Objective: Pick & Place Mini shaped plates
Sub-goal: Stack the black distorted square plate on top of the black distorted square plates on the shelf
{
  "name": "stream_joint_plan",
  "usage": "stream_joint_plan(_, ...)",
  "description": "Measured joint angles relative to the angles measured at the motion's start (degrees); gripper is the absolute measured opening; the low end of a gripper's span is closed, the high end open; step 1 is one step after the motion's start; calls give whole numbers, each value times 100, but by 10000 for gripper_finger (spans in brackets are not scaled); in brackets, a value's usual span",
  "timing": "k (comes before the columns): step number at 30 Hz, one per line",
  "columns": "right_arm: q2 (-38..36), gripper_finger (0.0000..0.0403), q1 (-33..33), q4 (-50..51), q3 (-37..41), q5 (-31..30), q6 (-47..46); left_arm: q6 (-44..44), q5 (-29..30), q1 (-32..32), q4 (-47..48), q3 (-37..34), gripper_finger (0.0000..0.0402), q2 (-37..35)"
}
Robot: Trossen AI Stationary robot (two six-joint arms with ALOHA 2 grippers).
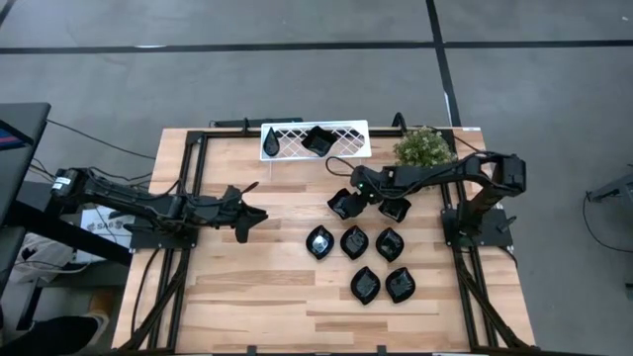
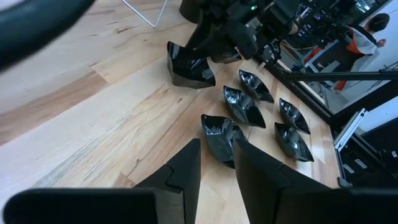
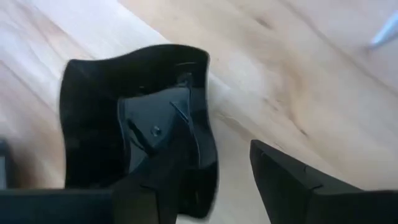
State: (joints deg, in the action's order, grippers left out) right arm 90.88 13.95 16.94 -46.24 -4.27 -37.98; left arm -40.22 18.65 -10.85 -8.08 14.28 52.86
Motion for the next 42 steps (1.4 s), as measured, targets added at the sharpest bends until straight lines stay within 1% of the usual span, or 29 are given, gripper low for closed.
stream_joint_plan(5,235,158,-48,-27,7,38,-52,76,18,0,-35,0,97,1)
stream_joint_plan(14,259,111,-37,-98,5,26,-52,98,22,2,-101,2,97,2)
stream_joint_plan(23,259,72,-41,-131,5,26,-68,98,23,2,-100,2,97,2)
stream_joint_plan(29,259,33,-41,-227,5,46,-65,98,22,2,-99,2,97,2)
stream_joint_plan(32,255,8,-41,-330,5,193,-65,98,22,2,-100,2,97,2)
stream_joint_plan(34,255,4,-41,-378,2,298,-68,98,22,2,-98,2,97,2)
stream_joint_plan(38,255,10,-41,-412,2,351,-68,98,22,2,-101,2,97,2)
stream_joint_plan(42,255,3,-53,-402,-95,492,-62,98,22,2,-100,2,97,2)
